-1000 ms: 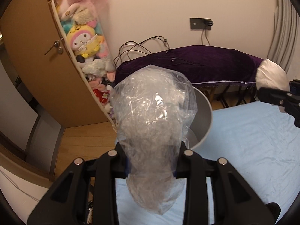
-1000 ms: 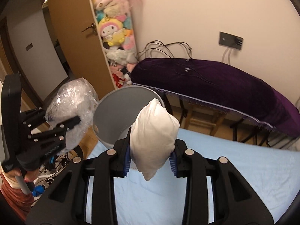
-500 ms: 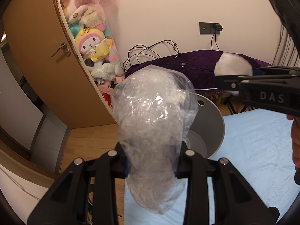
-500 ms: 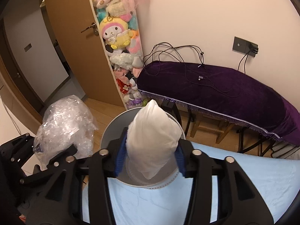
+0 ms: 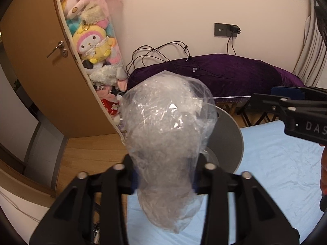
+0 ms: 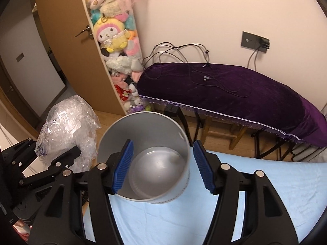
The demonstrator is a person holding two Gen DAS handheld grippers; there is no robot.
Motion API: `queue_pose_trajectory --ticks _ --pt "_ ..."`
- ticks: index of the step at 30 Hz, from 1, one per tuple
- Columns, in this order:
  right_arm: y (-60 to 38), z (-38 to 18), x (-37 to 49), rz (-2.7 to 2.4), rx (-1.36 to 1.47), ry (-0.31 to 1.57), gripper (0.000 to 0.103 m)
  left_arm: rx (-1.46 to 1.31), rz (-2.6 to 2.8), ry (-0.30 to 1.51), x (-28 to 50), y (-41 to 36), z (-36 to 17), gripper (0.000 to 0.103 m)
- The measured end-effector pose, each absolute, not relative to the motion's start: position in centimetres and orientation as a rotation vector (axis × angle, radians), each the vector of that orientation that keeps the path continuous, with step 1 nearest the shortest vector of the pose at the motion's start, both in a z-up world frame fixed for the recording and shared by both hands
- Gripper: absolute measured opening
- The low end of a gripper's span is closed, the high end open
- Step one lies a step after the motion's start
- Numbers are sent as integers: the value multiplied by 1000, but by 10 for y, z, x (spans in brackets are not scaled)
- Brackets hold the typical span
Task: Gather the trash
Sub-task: 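Open the right gripper then the left gripper to drop both into the bin, then move both open grippers back over the bed toward the remaining items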
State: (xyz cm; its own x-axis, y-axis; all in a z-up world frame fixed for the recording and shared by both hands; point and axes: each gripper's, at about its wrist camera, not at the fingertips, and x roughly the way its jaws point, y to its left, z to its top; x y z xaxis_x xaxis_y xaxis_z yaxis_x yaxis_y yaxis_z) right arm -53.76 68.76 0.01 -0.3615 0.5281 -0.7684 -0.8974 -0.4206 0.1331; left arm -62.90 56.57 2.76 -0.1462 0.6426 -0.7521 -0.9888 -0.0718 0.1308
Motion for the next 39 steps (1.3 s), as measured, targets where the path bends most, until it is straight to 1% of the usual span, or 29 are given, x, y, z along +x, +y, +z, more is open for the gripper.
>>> queue_pose_trajectory --ticks 2,8,15,26,33,39 --pt "685 -1 -535 1900 -820 680 59 -596 1593 738 -626 567 29 80" --pt "674 -1 -521 1882 -825 670 59 -572 1569 748 -606 574 22 80" --pt "656 3 -503 1880 -816 657 59 -534 1550 762 -586 564 23 80" --pt "620 12 -473 1912 -754 671 59 -457 1563 746 -563 518 38 80" --pt "574 15 -433 1893 -714 671 59 -399 1514 765 -526 488 34 80" --pt "520 9 -372 1828 -661 684 59 -368 1420 789 -476 464 23 80"
